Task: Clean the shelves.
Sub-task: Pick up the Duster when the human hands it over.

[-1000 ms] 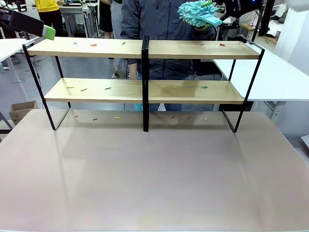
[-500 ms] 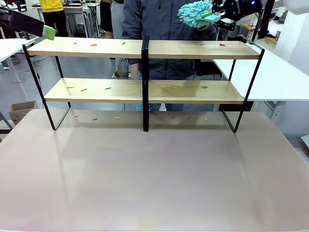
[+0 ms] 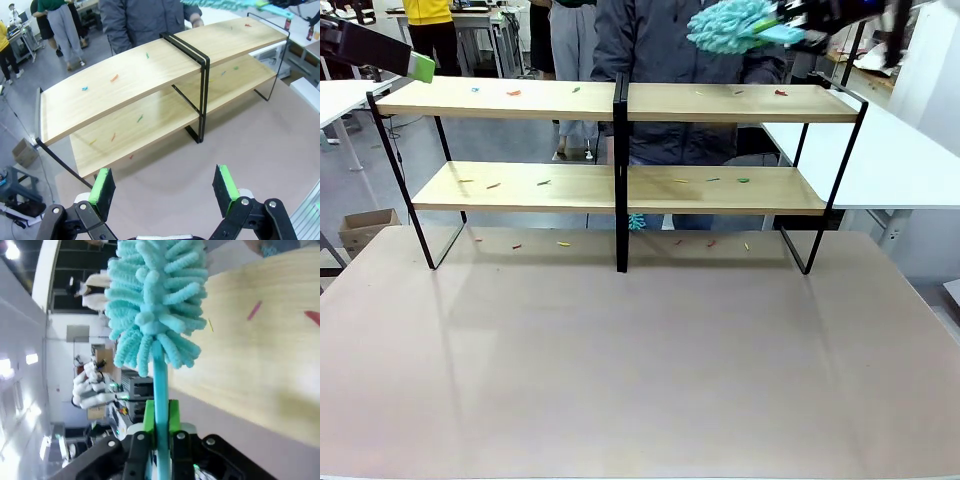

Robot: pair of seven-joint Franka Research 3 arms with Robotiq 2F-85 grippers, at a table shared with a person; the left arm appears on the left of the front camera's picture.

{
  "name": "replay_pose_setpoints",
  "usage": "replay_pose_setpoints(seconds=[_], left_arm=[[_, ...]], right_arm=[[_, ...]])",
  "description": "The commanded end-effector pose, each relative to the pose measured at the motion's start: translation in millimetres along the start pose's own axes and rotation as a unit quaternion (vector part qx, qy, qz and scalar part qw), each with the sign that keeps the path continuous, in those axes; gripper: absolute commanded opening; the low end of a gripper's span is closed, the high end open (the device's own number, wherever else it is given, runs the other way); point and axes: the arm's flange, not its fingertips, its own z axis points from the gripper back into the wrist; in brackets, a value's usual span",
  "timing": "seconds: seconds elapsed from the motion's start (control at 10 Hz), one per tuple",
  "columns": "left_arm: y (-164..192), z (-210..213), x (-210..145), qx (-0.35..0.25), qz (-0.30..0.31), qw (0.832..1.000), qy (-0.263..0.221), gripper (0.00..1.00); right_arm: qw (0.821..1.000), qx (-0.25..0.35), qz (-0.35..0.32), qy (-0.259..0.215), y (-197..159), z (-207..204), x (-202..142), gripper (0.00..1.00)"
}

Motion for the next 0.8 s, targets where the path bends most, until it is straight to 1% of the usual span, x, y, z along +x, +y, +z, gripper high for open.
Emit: replay_pose_setpoints(seconds=[0.0, 0.1, 0.2, 0.3, 0.4, 0.5, 0.6, 0.7], left_arm=[[1.2, 0.2, -0.7, 0.0, 0.0, 1.0, 0.0, 1.0], [1.2, 0.2, -0.7, 0.0, 0.0, 1.0, 0.0, 1.0], [1.2, 0.2, -0.7, 0.0, 0.0, 1.0, 0.0, 1.0], [1.2, 0.2, -0.7, 0.0, 0.0, 1.0, 0.0, 1.0], [1.2, 0.2, -0.7, 0.0, 0.0, 1.0, 0.0, 1.0], [1.2, 0.2, -0.7, 0.0, 0.0, 1.0, 0.0, 1.0], [1.2, 0.2, -0.7, 0.0, 0.0, 1.0, 0.0, 1.0], [1.2, 0.2, -0.7, 0.0, 0.0, 1.0, 0.0, 1.0]], right_arm=[[0.993, -0.016, 0.114, 0.003, -5.5, 92.3, -35.6, 0.0], [0.985, -0.048, 0.164, -0.023, -11.5, 135.5, -56.7, 0.0], [0.977, -0.074, 0.188, -0.072, -27.9, 187.4, -80.8, 0.0], [0.972, -0.058, 0.192, -0.124, -46.8, 235.1, -108.5, 0.0], [0.968, -0.05, 0.184, -0.163, -68.0, 271.5, -135.7, 0.0], [0.966, -0.064, 0.175, -0.181, -89.9, 290.9, -157.8, 0.0], [0.963, -0.076, 0.177, -0.19, -109.7, 295.9, -175.9, 0.0], [0.972, -0.059, 0.17, -0.153, -70.4, 305.1, -141.2, 0.0]])
